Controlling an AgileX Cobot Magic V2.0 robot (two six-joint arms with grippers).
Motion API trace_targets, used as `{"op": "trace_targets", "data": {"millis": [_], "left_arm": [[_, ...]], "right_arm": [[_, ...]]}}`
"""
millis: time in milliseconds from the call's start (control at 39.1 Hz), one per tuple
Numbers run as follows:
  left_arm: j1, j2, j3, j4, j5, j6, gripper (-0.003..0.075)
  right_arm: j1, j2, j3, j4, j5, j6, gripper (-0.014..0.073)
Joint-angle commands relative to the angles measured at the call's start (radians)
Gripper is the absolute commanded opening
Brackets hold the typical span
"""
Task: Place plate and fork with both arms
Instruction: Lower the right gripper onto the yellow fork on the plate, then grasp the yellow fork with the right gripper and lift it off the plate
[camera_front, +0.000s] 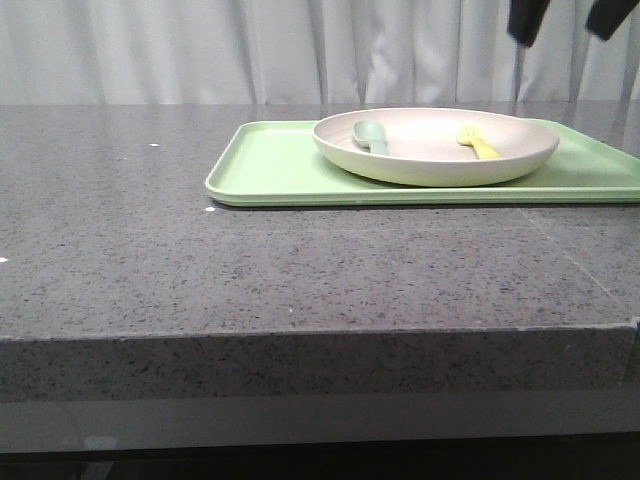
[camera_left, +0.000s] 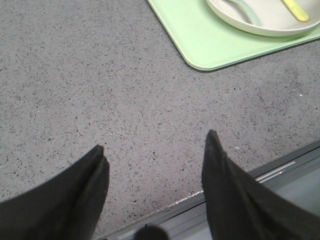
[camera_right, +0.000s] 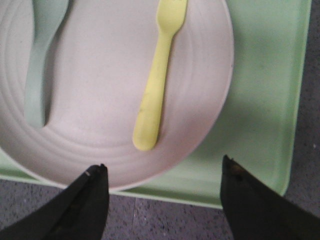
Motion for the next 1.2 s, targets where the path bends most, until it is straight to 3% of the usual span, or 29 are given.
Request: {"op": "trace_targets", "data": {"millis": [0,435,716,1176], "left_arm": [[-0.008,0.0,-0.027,-0.014,-0.076,-0.008,0.041],[-0.008,0.0,-0.027,-0.014,-0.076,-0.008,0.041],[-0.008,0.004,-0.027,-0.014,-0.076,-0.008,0.041],[-0.008,0.007,-0.027,-0.014,-0.076,-0.008,0.041]], "right_arm": [[-0.003,0.042,-0.105,-0.017,0.02,0.014,0.0498],[-0.036,0.28,-0.338,0.051,0.095,0.049,0.0496],[-0.043,0.34,-0.347,0.056,0.101,0.049,0.036],[-0.043,0.364,-0.348,0.056,0.1,0.049,0.033]]}}
